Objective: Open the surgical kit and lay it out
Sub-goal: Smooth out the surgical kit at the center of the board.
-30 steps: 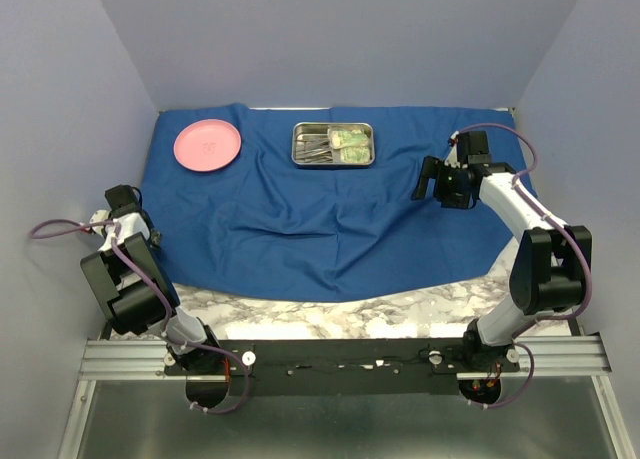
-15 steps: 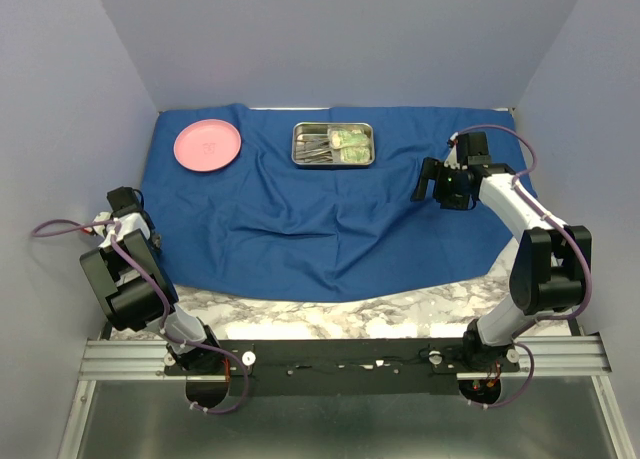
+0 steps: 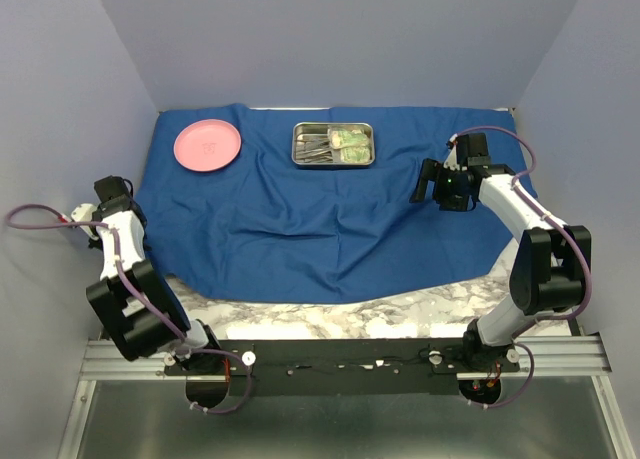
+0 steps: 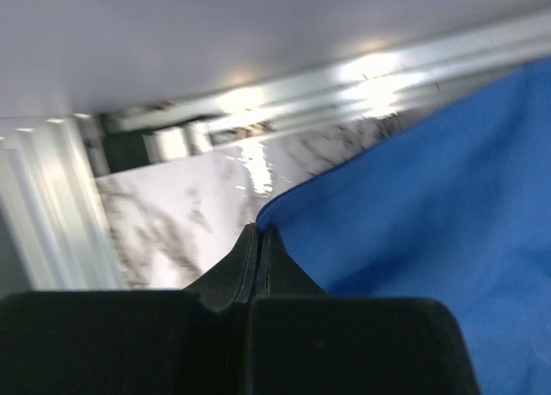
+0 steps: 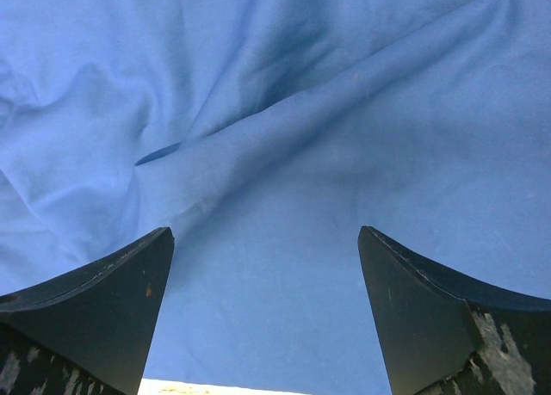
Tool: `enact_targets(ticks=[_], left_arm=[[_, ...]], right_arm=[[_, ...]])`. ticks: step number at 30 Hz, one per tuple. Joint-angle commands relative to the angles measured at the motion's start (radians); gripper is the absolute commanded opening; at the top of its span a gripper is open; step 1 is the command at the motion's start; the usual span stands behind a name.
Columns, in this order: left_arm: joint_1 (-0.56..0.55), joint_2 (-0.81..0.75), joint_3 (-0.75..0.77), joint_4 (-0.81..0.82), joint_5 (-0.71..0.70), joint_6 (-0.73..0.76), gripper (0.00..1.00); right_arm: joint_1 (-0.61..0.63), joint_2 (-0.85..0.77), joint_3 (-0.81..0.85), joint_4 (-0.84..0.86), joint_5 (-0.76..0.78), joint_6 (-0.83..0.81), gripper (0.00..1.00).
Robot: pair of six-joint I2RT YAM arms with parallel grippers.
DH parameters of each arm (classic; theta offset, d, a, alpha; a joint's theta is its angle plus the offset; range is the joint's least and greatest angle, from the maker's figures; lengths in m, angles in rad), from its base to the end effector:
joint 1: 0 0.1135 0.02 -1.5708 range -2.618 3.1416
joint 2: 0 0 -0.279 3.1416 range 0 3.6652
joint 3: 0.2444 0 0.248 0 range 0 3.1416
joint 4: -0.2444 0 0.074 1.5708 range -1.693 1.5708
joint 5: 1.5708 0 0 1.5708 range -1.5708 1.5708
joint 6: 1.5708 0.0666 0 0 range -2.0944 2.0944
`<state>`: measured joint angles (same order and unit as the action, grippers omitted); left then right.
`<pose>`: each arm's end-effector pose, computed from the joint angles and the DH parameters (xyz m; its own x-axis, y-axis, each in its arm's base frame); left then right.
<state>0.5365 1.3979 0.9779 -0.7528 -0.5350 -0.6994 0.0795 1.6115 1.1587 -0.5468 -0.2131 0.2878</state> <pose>0.2122 0.1657 0.2240 -0.2139 -0.7715 -0.5991 -0.9765 0.1852 0.1101 0.3470 0.0418 0.2239 -0.8585 0.2099 -0.4679 0.0543 0.9445 0.3241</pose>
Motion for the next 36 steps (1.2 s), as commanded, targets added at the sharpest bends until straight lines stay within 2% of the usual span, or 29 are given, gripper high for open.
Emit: enact_targets(ticks=[1,6,12,20,23,24,25,27,28,32,36], left_arm=[[0.006,-0.115,0.002,-0.138,-0.276,-0.011,0.00],[0.010,-0.175,-0.027,-0.195,-0.356,-0.058,0.01],[0.011,-0.195,-0.012,-0.221,-0.418,-0.078,0.11],[0.008,-0.197,0.031,-0.258,-0.450,-0.101,0.11],[-0.029,-0.197,0.054,-0.226,-0.457,-0.039,0.36],[-0.046,-0.198,0.065,-0.220,-0.464,-0.020,0.49],[-0.082,-0.203,0.086,-0.214,-0.473,-0.006,0.58],[-0.124,-0.212,0.102,-0.174,-0.482,0.055,0.73],[-0.145,-0.226,0.111,-0.157,-0.474,0.081,0.77],[-0.263,-0.257,0.098,-0.018,-0.331,0.196,0.93],[-0.366,-0.248,0.059,0.162,0.014,0.224,0.99]], right_arm=[[0.008,-0.013,0.026,0.007,-0.014,0.014,0.96],[0.006,-0.010,0.030,0.004,0.006,0.025,0.96],[0.005,-0.019,0.026,-0.001,0.023,0.028,0.96],[0.006,-0.044,0.013,-0.010,0.106,0.030,0.96],[-0.007,-0.047,0.016,-0.018,0.124,0.047,0.96],[-0.014,-0.048,0.018,-0.021,0.135,0.053,0.96],[-0.021,-0.056,0.019,-0.028,0.176,0.056,0.96],[-0.033,-0.062,0.022,-0.038,0.210,0.060,0.96],[-0.044,-0.062,0.022,-0.047,0.271,0.065,0.96],[-0.079,-0.056,0.019,-0.065,0.337,0.100,0.97],[-0.187,-0.073,-0.033,-0.061,0.340,0.148,0.96]])
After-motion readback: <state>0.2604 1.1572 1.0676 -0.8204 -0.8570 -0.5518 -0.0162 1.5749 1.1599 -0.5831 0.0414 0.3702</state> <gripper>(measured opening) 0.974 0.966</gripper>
